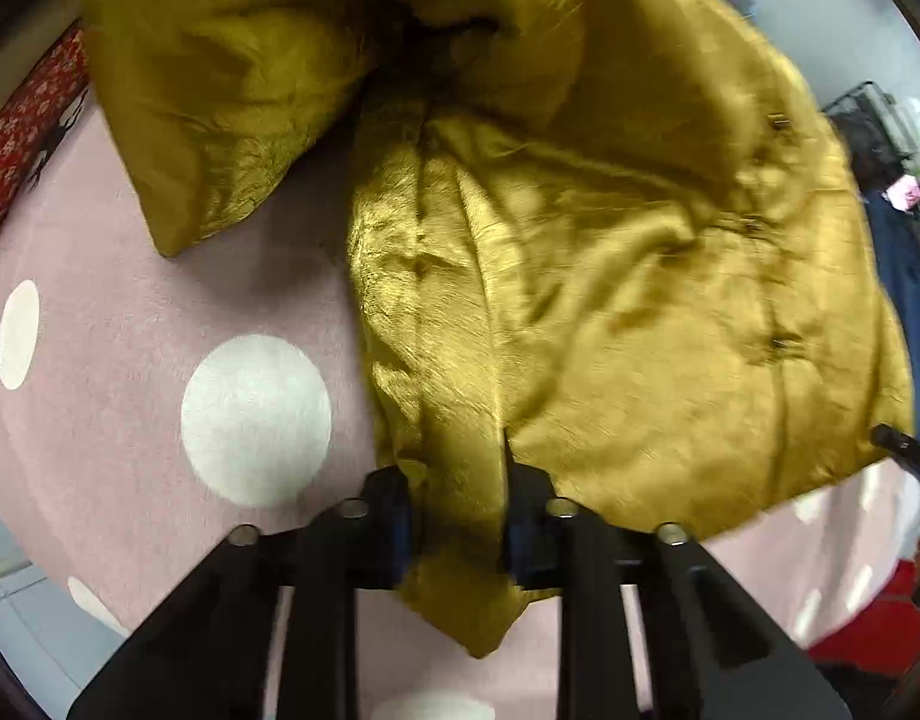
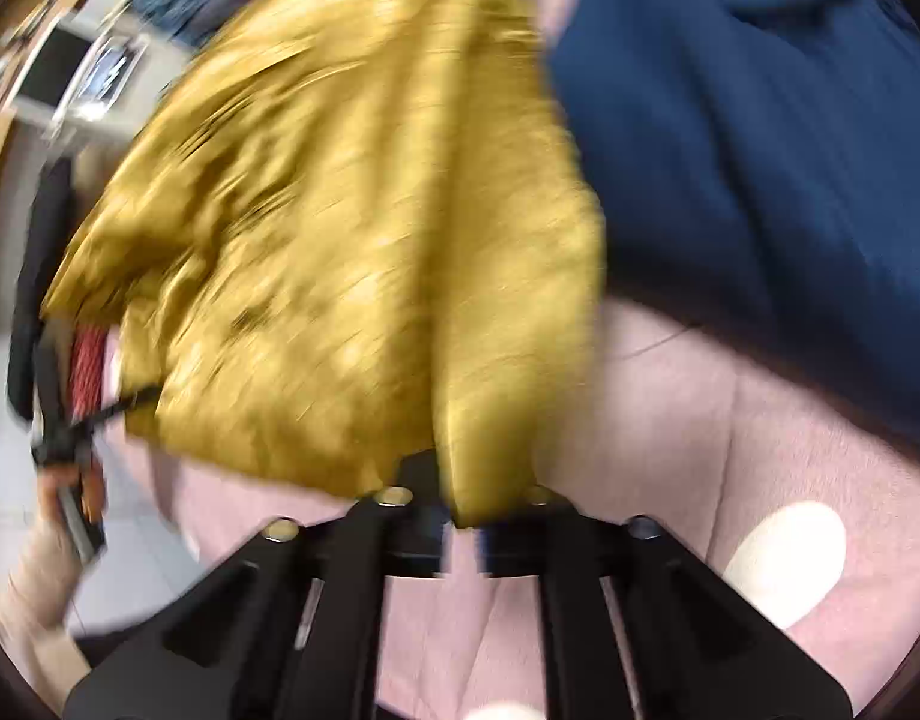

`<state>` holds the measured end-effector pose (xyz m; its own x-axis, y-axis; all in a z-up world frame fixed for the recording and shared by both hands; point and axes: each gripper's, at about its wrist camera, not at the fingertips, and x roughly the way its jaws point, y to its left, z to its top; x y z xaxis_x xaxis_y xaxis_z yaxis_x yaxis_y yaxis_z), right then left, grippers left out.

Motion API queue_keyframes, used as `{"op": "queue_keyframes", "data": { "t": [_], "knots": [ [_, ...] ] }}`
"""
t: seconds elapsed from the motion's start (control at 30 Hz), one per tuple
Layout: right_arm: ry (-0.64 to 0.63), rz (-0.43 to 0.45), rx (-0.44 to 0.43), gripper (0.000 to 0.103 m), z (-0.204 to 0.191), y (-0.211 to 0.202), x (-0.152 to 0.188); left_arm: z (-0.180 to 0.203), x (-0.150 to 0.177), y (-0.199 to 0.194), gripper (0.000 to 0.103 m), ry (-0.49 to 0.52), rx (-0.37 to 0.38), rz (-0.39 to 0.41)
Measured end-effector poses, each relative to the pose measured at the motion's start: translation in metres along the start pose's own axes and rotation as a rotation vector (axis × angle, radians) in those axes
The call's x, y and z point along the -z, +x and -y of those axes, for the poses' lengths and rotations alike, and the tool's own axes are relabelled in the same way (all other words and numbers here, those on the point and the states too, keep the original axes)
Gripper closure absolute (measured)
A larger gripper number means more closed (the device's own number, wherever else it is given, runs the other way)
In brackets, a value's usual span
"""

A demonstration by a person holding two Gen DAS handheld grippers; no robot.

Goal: Fold large clothes

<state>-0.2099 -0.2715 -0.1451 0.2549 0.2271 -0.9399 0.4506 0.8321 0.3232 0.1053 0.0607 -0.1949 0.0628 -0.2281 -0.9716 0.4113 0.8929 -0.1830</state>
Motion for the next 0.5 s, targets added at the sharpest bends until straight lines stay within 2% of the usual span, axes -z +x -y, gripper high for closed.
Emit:
{"op": "queue_keyframes", "data": {
  "t": [0.1,0.13,0.23,0.37,0.5],
  "knots": [
    [-0.074,-0.005,-0.003,0.099,-0.020,-0.020,0.022,-0.008,0.019,-0.018,0.086,0.041,0.017,-0.019],
    [-0.078,-0.015,-0.008,0.099,-0.021,-0.025,0.030,-0.014,0.031,-0.023,0.087,0.040,0.038,-0.041],
    [-0.073,-0.069,-0.018,0.100,-0.020,-0.031,0.052,-0.020,0.056,-0.029,0.087,0.043,0.040,-0.102],
    [-0.044,-0.157,-0.037,0.100,-0.019,-0.024,0.089,-0.035,0.097,-0.019,0.087,-0.024,0.023,-0.170],
    [-0.059,-0.231,-0.033,0.100,-0.026,-0.012,0.114,-0.043,0.116,-0.014,0.087,-0.059,0.003,-0.208]
  ]
}}
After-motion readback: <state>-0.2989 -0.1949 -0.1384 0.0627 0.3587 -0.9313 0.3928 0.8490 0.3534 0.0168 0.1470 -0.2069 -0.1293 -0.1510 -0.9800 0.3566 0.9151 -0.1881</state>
